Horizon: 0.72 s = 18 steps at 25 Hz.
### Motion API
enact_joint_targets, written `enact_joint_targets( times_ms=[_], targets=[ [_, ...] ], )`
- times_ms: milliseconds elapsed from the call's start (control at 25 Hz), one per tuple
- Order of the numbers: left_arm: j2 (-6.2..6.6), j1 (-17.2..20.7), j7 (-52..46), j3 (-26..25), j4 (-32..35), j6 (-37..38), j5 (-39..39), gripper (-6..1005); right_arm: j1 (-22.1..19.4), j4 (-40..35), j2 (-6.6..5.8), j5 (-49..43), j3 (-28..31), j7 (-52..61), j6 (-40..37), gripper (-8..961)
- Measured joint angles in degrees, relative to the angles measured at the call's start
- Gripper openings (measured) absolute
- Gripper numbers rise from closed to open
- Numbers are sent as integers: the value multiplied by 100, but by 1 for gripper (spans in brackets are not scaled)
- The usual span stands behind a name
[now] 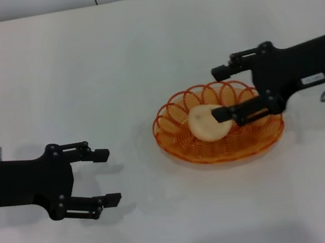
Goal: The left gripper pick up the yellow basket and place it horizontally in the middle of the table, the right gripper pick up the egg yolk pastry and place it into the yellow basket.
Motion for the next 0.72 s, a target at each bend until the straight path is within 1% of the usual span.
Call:
enact_joint_targets(
  times_ms=[40,280,440,480,520,720],
  targets=[
    [0,23,2,-18,35,1,-2,833,-57,37,-1,42,86,-132,-100,731],
    [0,76,6,-78,98,10,-57,833,-238,462,-34,111,572,-897,-547,877],
    [2,78,-2,-113,97,60,-83,833,-260,930,-100,89,966,-1461,-851,877],
    [2,77,-2,-128,91,67,-87,833,-260,930,-100,89,966,-1461,-851,877],
    [2,77,-3,-135,82,71,-94,833,-267,1164,-146,65,1109,-1704,-943,877],
    [0,53,-5,-140,64,106,-104,833,-269,1544,-247,43,1147,-2055,-1007,877]
  ],
)
